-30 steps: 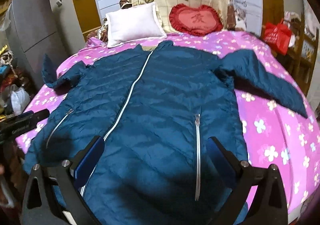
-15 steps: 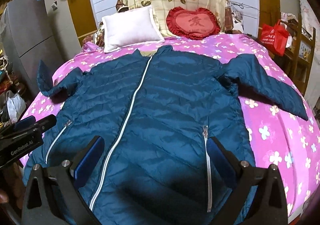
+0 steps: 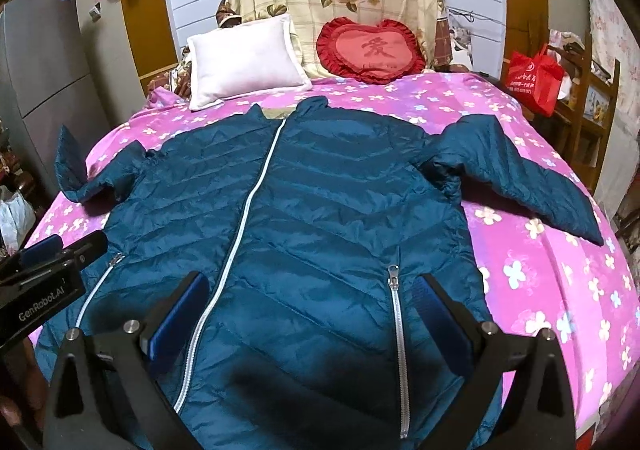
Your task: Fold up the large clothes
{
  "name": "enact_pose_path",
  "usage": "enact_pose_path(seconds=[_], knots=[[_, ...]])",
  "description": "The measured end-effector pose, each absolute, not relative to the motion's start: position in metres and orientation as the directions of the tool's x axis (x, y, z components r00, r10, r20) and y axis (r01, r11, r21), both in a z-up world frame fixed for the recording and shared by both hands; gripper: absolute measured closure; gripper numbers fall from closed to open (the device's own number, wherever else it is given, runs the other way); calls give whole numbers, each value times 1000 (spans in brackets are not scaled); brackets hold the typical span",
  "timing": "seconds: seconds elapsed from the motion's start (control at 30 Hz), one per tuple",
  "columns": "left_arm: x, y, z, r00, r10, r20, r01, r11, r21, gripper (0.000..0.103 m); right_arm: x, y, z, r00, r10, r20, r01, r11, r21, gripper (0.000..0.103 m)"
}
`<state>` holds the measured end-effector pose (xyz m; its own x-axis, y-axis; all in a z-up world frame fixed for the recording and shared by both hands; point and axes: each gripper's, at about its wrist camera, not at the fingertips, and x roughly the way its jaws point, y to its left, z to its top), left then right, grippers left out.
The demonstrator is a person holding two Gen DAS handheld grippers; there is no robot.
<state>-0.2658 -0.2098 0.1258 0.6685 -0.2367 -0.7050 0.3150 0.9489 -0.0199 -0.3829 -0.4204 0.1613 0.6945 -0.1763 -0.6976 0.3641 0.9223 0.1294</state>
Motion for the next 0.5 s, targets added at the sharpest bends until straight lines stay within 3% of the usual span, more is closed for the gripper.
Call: enact_pose_path(seconds=[0.5], knots=[[-261, -214, 110, 661, -219, -718, 311, 951, -4, 53, -369, -419, 143, 661, -189, -726, 375, 921, 102, 0]])
